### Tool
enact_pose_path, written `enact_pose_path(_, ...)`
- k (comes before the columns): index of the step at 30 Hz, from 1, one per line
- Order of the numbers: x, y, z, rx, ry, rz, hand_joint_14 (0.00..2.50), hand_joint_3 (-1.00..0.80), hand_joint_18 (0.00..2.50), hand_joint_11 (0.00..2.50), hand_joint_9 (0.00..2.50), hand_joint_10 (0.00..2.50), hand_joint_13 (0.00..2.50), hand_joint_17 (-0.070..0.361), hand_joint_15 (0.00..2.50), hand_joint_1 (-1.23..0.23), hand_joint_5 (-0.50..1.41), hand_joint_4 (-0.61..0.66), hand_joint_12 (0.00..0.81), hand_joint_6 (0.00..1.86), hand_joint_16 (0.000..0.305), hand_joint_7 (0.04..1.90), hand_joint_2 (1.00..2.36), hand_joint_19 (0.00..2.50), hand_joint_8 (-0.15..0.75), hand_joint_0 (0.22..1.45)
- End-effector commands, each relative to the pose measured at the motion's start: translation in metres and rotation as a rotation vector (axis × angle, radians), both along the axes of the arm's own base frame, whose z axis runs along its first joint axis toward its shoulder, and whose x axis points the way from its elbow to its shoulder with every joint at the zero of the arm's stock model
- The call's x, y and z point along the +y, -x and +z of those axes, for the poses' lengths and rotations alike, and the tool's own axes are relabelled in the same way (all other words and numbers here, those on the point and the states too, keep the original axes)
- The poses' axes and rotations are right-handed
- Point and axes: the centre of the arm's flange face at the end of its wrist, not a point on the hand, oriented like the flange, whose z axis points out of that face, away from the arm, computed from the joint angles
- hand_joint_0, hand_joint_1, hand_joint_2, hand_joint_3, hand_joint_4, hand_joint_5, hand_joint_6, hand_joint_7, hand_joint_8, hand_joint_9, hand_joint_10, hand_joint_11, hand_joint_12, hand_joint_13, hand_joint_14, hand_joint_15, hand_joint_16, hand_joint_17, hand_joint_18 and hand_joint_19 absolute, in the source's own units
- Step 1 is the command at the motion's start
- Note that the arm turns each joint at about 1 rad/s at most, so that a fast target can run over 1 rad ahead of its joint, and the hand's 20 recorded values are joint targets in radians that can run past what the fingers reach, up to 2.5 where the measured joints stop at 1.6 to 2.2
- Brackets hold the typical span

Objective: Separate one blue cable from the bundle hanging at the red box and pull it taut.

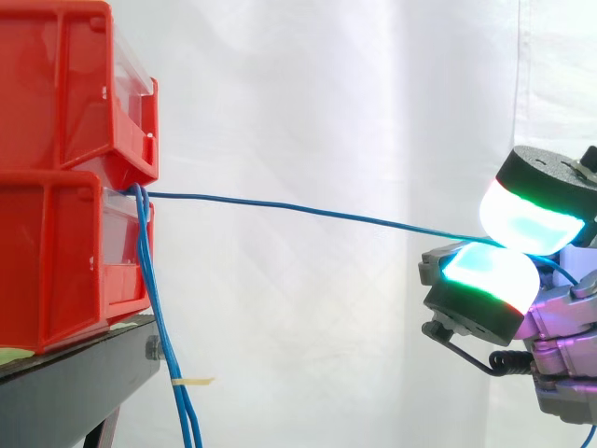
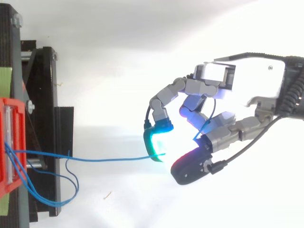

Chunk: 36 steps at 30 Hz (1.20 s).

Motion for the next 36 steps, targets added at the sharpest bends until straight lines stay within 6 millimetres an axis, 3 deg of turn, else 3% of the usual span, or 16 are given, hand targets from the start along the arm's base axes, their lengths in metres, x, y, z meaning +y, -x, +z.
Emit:
enact_pose_path(1, -0.0001, 0.0000, 0.0001, 0.000, 0.000, 0.000, 1.20, 0.00, 1.41, 1.19, 1.04, 1.65, 1.28, 0.136, 1.38, -0.78, -0.10, -0.04, 0.429, 0.93, 0.061, 1.19, 1.00, 1.04, 0.405, 0.61)
enact_pose_path(36, -0.0001, 0.0000, 0.0001, 0.000, 0.000, 0.000, 1.17, -0.01, 1.40, 1.13, 1.03, 1.69, 1.29, 0.134, 1.39, -0.77, -0.11, -0.04, 0.423, 0.93, 0.060, 1.18, 1.00, 1.06, 0.402, 0.61)
